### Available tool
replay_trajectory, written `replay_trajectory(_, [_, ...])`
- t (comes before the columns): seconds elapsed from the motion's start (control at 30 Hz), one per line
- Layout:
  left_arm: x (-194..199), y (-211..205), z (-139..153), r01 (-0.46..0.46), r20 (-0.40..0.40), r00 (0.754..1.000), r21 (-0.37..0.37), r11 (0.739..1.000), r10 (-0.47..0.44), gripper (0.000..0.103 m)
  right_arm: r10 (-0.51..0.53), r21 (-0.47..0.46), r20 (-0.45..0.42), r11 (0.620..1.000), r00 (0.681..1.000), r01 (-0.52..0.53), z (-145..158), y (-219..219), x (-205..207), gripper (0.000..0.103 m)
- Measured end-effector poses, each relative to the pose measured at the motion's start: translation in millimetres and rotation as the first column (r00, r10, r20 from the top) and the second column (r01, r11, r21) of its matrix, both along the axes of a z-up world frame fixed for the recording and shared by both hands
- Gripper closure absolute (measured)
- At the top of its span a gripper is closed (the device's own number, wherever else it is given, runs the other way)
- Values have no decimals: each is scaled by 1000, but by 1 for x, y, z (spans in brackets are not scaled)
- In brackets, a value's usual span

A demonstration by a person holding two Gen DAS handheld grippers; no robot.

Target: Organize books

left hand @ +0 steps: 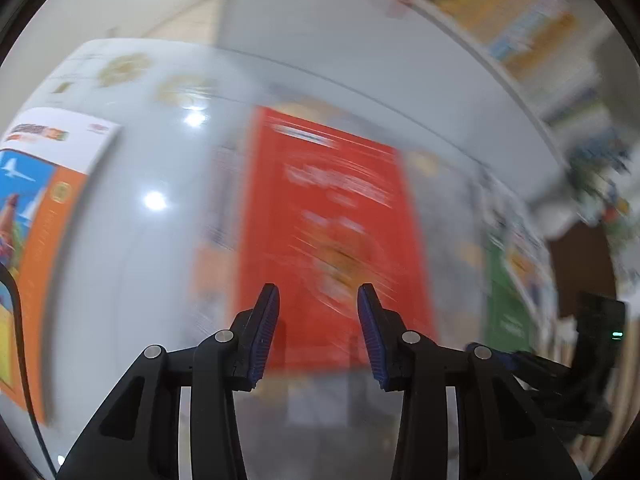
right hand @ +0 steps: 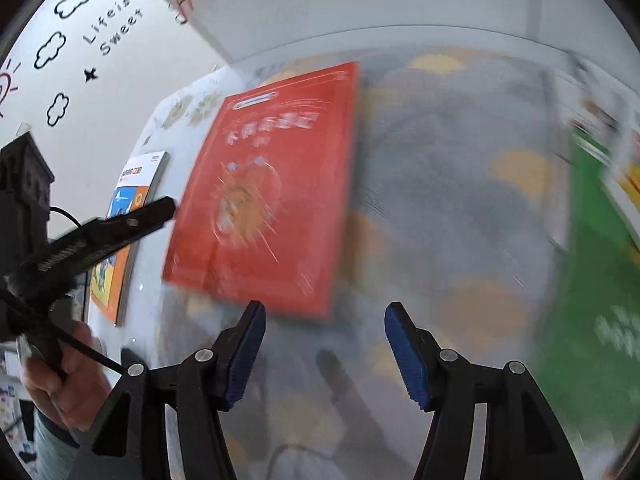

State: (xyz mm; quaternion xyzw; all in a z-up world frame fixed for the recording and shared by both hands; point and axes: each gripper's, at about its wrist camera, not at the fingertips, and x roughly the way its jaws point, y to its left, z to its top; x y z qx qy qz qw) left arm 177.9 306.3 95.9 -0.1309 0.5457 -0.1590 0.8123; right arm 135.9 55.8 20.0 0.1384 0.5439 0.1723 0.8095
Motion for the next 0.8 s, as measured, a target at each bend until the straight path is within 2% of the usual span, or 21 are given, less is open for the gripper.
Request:
replay_trajectory(0.1, [-30, -52, 11, 134, -2, 991, -25, 991, -134, 64, -51, -8, -5, 999, 999, 51, -4, -35, -47, 43])
replay_trajectory(0.17, [-51, -91, 13, 225, -21, 974, -44, 973, -226, 61, -107, -32, -3, 994, 994, 107, -8, -64, -82, 43])
replay_trajectory(0.27, [-87, -168, 7, 371, -59, 926, -62, 927, -374, 59, -239, -53, -11, 970, 971, 238, -13, -122, -130, 43])
replay_trajectory(0.33, [-100, -211, 6, 433, -74, 896, -69, 899, -437, 59, -345, -34, -20, 938, 938, 345, -14, -168, -157, 43])
replay_trajectory(0.43, [-117, -288, 14, 517, -55, 851, -90, 851, -523, 59, -497, 15, -20, 868, 868, 497, -16, -242, -189, 43])
replay_trajectory(0.47, [-119, -305, 17, 530, -48, 843, -90, 843, -535, 59, -540, 22, -17, 841, 841, 541, -17, -266, -197, 43])
replay_trajectory(0.53, [-124, -357, 21, 562, -34, 824, -89, 823, -566, 59, -609, -4, -16, 793, 793, 609, -19, -311, -208, 43])
replay_trajectory(0.57, [-124, -370, 21, 569, -34, 819, -89, 818, -573, 59, -634, -22, -17, 773, 773, 634, -19, -325, -210, 43])
replay_trajectory(0.63, [-123, -418, 14, 569, -52, 816, -101, 816, -576, 59, -731, -61, -45, 682, 681, 729, -29, -375, -223, 45])
replay_trajectory(0.7, [-123, -451, 8, 553, -67, 824, -127, 824, -563, 61, -791, -17, -141, 603, 595, 798, -49, -420, -237, 49])
replay_trajectory(0.73, [-122, -463, 4, 541, -70, 830, -136, 830, -553, 61, -805, 29, -192, 567, 562, 823, -59, -437, -243, 51])
replay_trajectory(0.77, [-119, -479, 0, 533, -70, 836, -140, 835, -545, 62, -810, 64, -224, 543, 542, 837, -67, -450, -245, 52])
replay_trajectory(0.8, [-116, -495, -6, 525, -81, 840, -130, 841, -537, 64, -809, 71, -231, 540, 541, 839, -72, -460, -245, 53])
